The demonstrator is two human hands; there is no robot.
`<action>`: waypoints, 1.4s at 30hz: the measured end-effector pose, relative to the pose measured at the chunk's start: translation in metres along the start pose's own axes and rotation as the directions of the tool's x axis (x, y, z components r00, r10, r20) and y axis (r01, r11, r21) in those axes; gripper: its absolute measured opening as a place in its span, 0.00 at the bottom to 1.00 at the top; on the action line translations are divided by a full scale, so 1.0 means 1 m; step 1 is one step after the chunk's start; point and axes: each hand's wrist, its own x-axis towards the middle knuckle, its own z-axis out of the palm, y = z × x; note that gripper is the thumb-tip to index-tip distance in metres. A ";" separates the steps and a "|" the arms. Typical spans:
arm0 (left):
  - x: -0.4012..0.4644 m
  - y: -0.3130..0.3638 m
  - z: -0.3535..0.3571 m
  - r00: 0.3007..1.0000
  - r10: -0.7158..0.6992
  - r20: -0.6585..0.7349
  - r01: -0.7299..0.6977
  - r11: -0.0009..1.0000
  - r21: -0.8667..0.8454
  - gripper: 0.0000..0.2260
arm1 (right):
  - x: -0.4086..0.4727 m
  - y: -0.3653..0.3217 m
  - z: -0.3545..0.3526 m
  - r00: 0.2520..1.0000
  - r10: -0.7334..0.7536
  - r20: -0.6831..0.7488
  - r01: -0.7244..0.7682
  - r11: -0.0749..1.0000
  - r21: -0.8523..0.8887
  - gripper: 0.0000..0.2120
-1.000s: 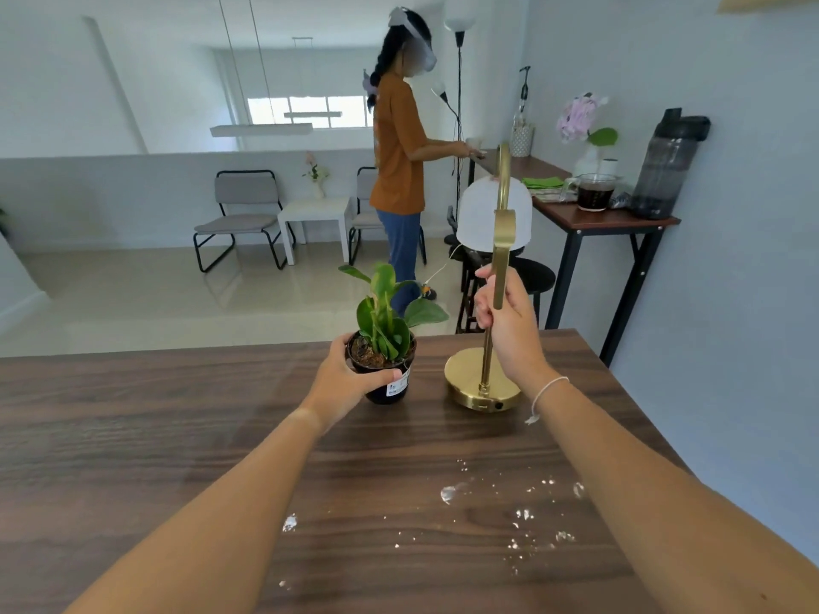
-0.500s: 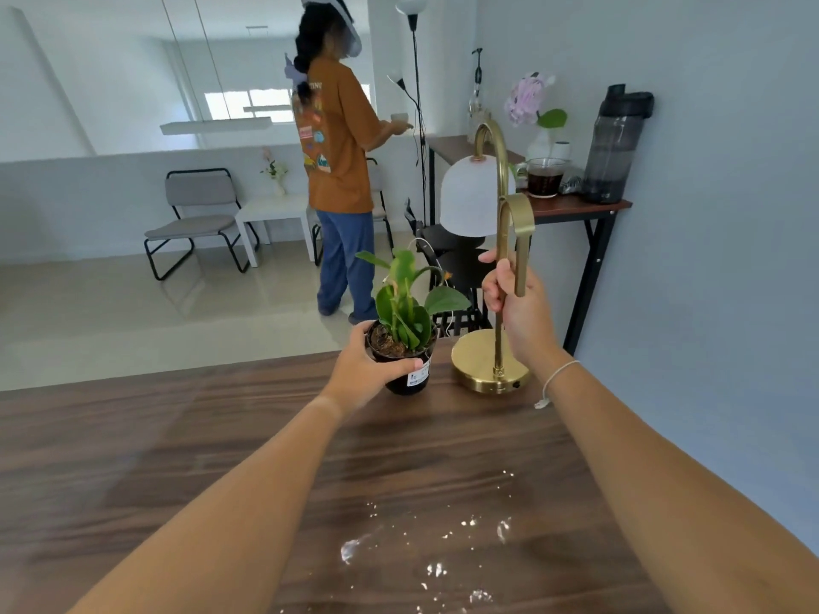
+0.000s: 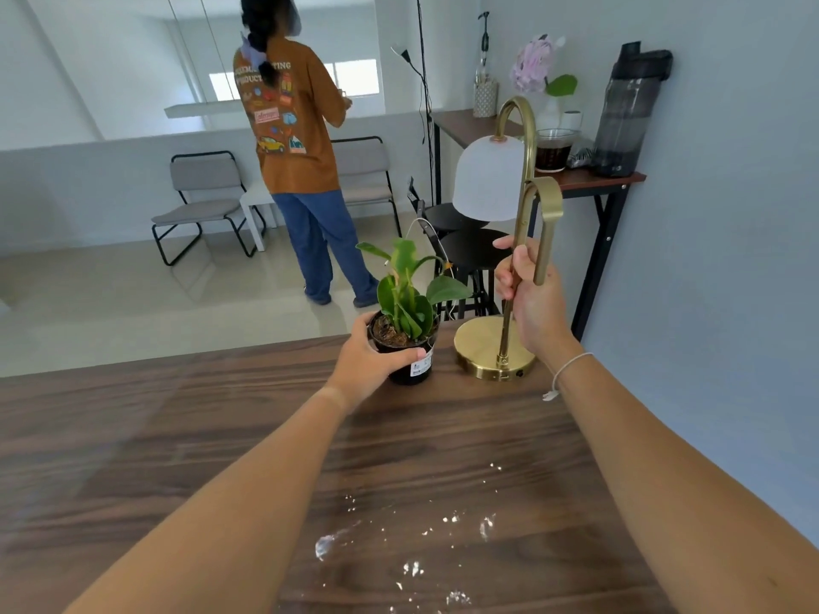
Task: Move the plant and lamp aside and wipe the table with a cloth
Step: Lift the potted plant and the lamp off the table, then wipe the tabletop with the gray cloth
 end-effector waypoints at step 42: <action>-0.360 -0.034 -0.087 0.992 0.121 0.035 -0.124 0.896 0.426 0.23 | -0.448 -0.120 -0.004 0.888 0.331 -0.319 -0.302 -0.103 -0.948 0.39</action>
